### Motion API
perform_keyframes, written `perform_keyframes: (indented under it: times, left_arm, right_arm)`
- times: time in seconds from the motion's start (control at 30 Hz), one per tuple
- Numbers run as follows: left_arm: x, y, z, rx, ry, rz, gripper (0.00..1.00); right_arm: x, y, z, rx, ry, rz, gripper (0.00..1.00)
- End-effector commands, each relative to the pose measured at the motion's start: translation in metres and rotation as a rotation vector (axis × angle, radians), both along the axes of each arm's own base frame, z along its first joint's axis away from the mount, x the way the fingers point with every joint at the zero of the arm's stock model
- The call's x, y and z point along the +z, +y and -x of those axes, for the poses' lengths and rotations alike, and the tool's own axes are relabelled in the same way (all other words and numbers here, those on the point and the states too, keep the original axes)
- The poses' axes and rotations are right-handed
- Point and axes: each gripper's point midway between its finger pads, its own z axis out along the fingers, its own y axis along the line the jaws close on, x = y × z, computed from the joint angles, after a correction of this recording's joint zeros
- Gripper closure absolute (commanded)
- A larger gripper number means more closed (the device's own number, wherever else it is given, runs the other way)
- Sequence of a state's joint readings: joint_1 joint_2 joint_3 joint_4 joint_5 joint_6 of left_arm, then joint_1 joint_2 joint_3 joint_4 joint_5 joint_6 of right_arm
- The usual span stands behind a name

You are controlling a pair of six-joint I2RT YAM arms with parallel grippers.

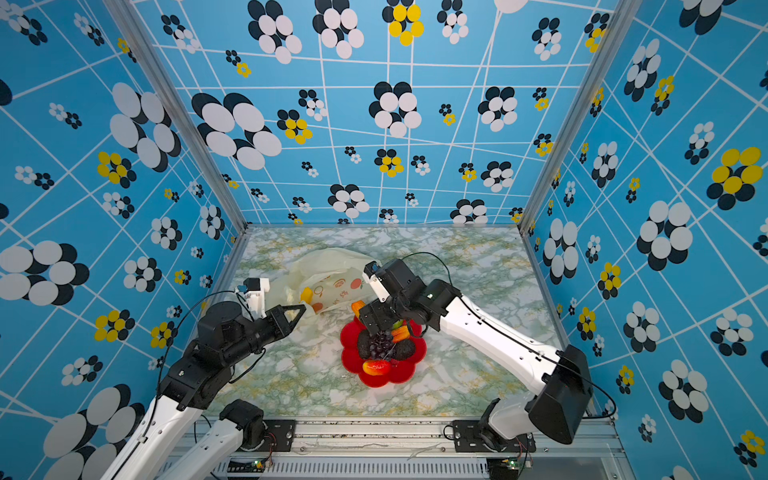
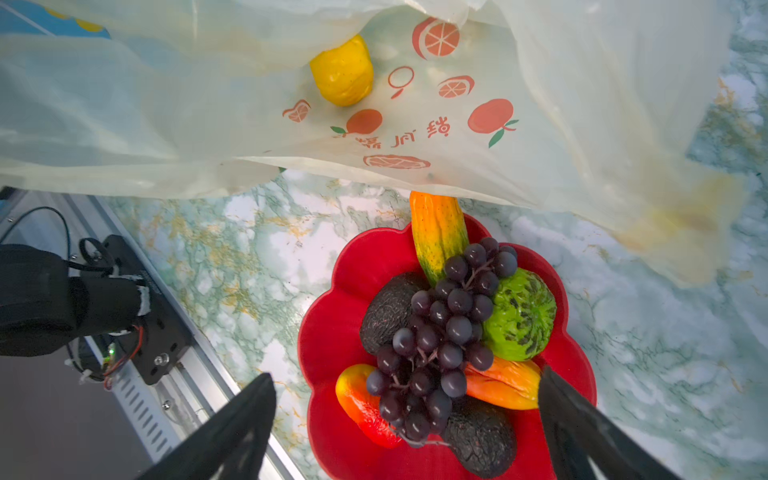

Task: Place the fruits into the plastic bag
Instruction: 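Lower the right gripper onto the orange papaya and close on it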

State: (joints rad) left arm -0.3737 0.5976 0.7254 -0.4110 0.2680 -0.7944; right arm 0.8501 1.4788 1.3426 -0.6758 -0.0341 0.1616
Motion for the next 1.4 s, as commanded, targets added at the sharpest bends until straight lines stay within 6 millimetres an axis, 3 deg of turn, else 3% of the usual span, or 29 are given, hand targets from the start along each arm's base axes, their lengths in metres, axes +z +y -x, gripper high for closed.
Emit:
perform_keyframes:
  times: [0.0, 0.47, 0.6, 0.8, 1.37]
  left_arm:
    - [0.006, 0.002, 0.001, 0.015, -0.023, 0.011, 1.00]
    - [0.001, 0.003, 0.004, 0.008, -0.022, -0.002, 0.99]
    - [0.001, 0.004, 0.005, 0.008, -0.022, -0.004, 0.99]
    - [0.003, 0.005, 0.007, 0.013, -0.027, 0.003, 0.99]
    - [0.006, 0.006, 0.009, 0.015, -0.026, 0.004, 0.99]
  right_arm:
    - [-0.001, 0.011, -0.014, 0.035, -0.034, 0.056, 0.01]
    - [-0.062, 0.042, -0.040, 0.082, 0.060, 0.190, 0.01]
    - [-0.066, 0.055, -0.050, 0.108, 0.053, 0.203, 0.01]
    - [-0.079, 0.059, -0.065, 0.122, 0.023, 0.273, 0.02]
    - [-0.114, 0.065, -0.075, 0.128, 0.082, 0.338, 0.24]
